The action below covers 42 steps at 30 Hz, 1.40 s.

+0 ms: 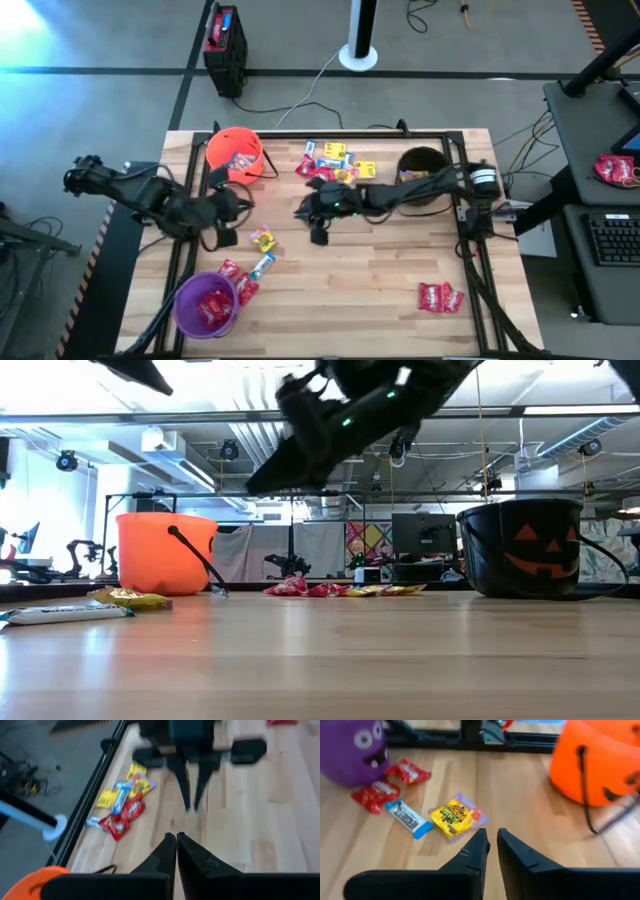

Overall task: Sort candy by brand, put in halloween buckets
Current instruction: Put the yellow candy into the black bucket

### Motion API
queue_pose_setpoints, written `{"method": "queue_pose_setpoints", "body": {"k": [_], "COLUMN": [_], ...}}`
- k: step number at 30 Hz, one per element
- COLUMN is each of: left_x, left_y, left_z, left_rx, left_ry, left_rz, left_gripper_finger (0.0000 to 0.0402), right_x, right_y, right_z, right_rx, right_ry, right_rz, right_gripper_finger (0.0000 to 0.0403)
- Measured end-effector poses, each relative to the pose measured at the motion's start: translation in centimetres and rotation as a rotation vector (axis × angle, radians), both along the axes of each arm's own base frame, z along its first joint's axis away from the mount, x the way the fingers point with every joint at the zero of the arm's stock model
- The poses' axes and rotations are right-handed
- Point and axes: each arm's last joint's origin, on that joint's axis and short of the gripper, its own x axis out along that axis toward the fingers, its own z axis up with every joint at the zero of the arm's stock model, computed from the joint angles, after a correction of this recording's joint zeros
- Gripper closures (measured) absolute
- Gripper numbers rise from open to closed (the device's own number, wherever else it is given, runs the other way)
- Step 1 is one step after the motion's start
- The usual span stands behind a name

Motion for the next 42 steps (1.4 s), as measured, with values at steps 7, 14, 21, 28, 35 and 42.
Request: {"method": "queue_pose_setpoints", "body": {"k": [7, 14, 21, 28, 35, 42], "left_x": [-2.4, -4.3, -5.3, -6.0, -6.4, -6.2], "left_y": [0.9, 1.7, 2.1, 2.3, 2.5, 2.4], "left_z": [-1.3, -2.5, -3.6, -3.6, -3.4, -3.8], "left_rx": [0.027, 0.024, -0.001, 0.017, -0.002, -0.014], "left_ry": [-0.077, -0.149, -0.255, -0.312, -0.343, -0.350], "left_rz": [-0.050, -0.066, -0.072, -0.094, -0.092, -0.088], "left_gripper_finger": [0.0402, 0.0402, 0.0402, 0.0402, 0.0402, 0.0402], "right_x": [4.6, 8.2, 10.1, 11.6, 12.4, 12.2], "right_y": [0.8, 1.4, 1.8, 1.7, 1.7, 1.7], "right_z": [-2.9, -5.9, -8.2, -10.2, -10.2, -10.3], "right_rx": [-0.079, -0.092, -0.094, -0.097, -0.090, -0.089], "right_ry": [0.013, 0.020, 0.067, 0.173, 0.246, 0.258], "right_rz": [0.072, 0.163, 0.198, 0.197, 0.196, 0.199], "right_gripper_finger": [0.0287, 0.0197, 0.0152, 0.0143, 0.0176, 0.0284]}}
